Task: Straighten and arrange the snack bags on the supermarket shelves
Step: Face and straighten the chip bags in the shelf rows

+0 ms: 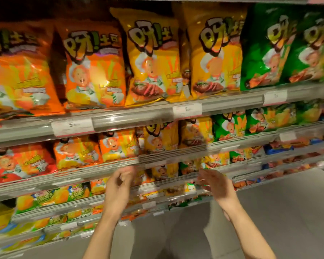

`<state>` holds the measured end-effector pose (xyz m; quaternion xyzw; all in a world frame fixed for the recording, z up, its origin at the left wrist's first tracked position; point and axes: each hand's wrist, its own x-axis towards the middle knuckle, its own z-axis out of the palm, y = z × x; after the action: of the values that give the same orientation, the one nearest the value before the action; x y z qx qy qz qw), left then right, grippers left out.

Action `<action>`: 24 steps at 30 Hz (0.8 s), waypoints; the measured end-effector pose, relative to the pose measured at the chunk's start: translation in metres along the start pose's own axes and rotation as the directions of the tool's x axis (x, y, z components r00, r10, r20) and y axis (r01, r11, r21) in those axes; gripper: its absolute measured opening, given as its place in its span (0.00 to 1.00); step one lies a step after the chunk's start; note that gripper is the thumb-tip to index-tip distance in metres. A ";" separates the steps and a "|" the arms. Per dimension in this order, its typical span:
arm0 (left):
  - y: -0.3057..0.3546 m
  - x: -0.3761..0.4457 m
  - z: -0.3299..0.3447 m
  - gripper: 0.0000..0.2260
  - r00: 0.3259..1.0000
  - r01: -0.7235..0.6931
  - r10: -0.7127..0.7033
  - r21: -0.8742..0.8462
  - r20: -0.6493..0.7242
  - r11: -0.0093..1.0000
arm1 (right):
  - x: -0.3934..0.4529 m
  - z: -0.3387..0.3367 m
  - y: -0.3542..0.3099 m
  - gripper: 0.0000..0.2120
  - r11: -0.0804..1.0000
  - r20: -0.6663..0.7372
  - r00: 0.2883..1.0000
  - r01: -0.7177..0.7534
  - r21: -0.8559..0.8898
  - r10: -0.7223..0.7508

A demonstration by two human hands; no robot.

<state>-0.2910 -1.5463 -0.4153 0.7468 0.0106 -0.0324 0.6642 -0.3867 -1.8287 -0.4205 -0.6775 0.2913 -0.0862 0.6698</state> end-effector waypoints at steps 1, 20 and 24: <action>0.002 -0.003 0.018 0.05 1.000 0.016 -0.017 -0.024 -0.019 1.000 | 0.010 -0.017 0.002 0.07 1.000 0.014 1.000 0.010 -0.018 -0.010; 0.019 -0.075 0.249 0.06 0.982 0.151 -0.153 -0.021 -0.112 0.988 | 0.124 -0.234 0.017 0.05 0.994 0.186 0.982 -0.020 -0.103 0.039; -0.001 -0.056 0.252 0.04 0.972 0.214 -0.214 -0.016 -0.096 0.977 | 0.137 -0.230 0.028 0.05 0.992 0.167 0.985 -0.019 -0.128 0.041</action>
<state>-0.3556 -1.7944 -0.4422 0.7402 0.1234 -0.0672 0.6575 -0.3999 -2.0941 -0.4649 -0.7188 0.2482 0.0004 0.6495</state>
